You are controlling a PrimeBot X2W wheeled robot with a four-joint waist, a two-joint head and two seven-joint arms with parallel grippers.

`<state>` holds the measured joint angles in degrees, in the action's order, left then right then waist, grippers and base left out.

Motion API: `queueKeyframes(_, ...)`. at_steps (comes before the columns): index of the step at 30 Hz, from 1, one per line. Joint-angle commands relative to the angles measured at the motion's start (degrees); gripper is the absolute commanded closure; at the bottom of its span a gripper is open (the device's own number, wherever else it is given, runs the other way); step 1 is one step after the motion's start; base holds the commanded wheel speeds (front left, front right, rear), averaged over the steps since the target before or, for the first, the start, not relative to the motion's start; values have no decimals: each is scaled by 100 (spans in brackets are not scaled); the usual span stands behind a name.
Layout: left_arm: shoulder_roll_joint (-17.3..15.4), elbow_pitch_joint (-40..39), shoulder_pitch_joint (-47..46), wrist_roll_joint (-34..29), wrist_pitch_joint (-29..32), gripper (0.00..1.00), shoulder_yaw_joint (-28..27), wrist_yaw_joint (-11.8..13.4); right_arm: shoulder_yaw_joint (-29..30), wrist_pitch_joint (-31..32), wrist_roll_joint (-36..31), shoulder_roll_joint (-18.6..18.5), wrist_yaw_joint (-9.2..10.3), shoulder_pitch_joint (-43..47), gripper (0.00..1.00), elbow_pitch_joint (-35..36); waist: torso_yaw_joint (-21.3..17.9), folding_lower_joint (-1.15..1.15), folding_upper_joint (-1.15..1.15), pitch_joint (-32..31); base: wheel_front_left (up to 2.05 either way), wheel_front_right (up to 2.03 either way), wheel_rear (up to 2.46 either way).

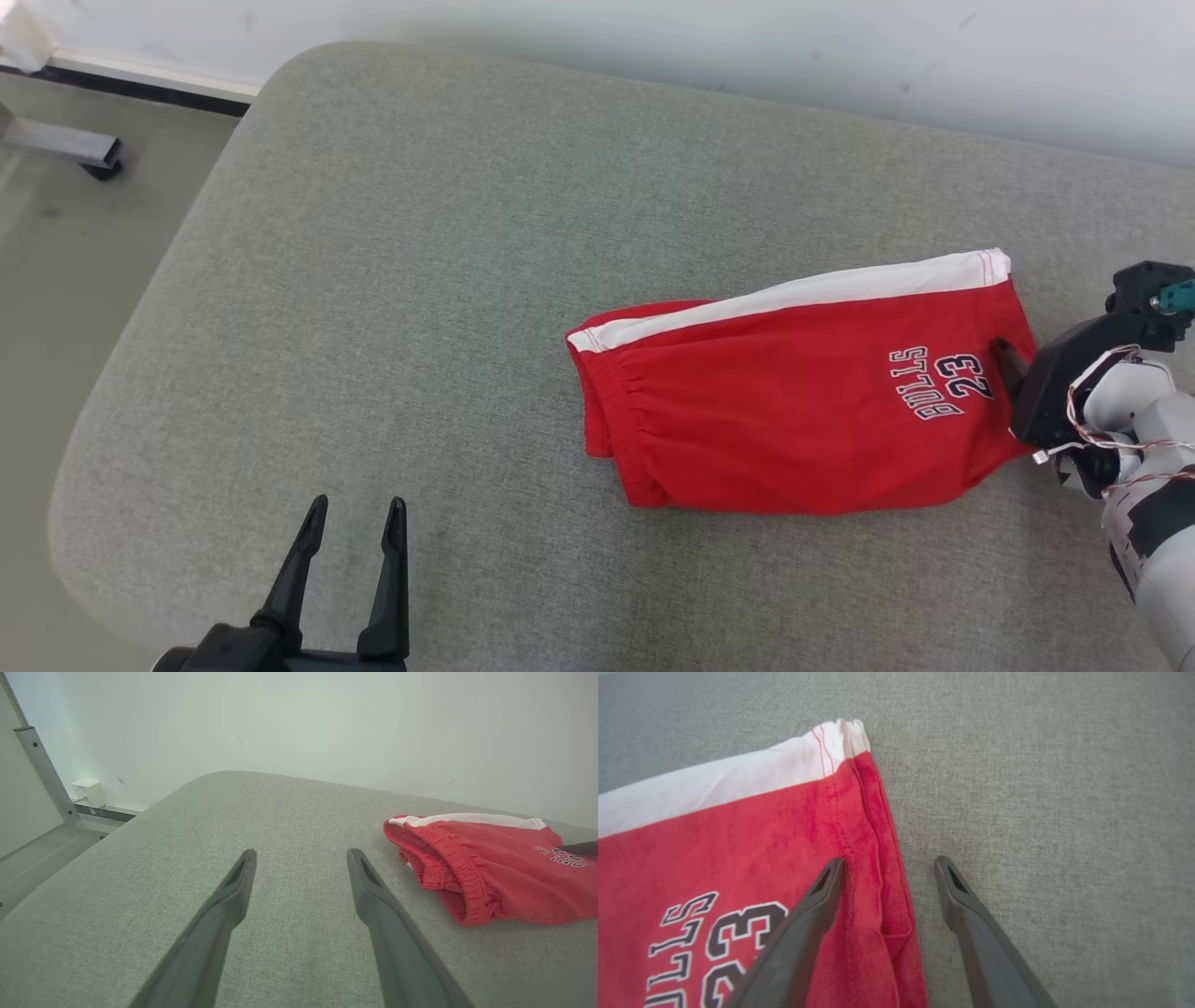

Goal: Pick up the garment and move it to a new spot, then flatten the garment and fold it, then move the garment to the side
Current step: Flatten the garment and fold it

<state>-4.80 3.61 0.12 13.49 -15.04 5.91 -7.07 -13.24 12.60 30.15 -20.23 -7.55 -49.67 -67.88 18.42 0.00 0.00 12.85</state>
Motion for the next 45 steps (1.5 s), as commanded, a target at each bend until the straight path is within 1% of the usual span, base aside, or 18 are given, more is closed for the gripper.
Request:
queueKeyframes(1,24,-21,114,-47,-15,0,-13,-17,2,97,-81,40,16,34,0,-190,64,0,0,37,0,0,0)
queueKeyframes(3,38,-25,118,-58,-15,0,-5,-31,61,119,-74,123,15,74,0,-335,84,0,0,44,0,0,0)
queueKeyframes(5,58,-34,108,-61,-15,0,2,-41,52,308,-76,258,13,141,0,-453,95,0,0,50,0,0,0)
queueKeyframes(6,65,-45,111,-66,-15,0,5,-45,48,387,-60,303,1,180,2,-490,95,0,0,57,0,0,0)
queueKeyframes(7,70,-52,107,-70,-15,0,4,-49,28,440,-73,340,1,212,76,-513,95,0,0,67,0,0,0)
queueKeyframes(8,78,-59,101,-72,-15,0,2,-51,14,476,-81,365,1,237,100,-530,94,0,0,74,0,0,0)
queueKeyframes(11,95,-71,97,-82,-15,0,-6,-33,-38,534,-128,383,1,276,100,-555,83,0,0,78,0,0,0)
queueKeyframes(15,116,-55,99,-97,-15,0,-38,-33,-72,348,-162,264,16,233,100,-467,25,0,0,67,0,0,0)
queueKeyframes(21,129,-66,93,-72,-15,0,-27,-36,-58,5,-313,-121,24,82,100,-442,-163,0,0,-30,0,0,0)
queueKeyframes(25,135,-81,56,-76,-15,0,15,-36,-26,-182,-400,-237,21,-4,100,-411,-306,0,0,-95,0,0,0)
queueKeyframes(31,151,-43,43,-68,-15,0,32,-36,-96,-317,-591,-614,18,0,100,-394,-440,0,0,-215,0,0,0)
queueKeyframes(38,161,-4,89,-49,-15,0,55,-36,-189,-451,-917,-920,17,-43,100,-339,-543,0,0,-337,0,0,0)
queueKeyframes(42,164,21,105,-21,-15,0,99,-37,-241,-510,-1164,-891,17,-90,100,-314,-577,0,0,-421,0,0,0)
queueKeyframes(45,170,42,117,-24,-15,0,133,-37,-243,-513,-1226,-682,16,-114,100,-206,-586,0,0,-494,0,0,0)
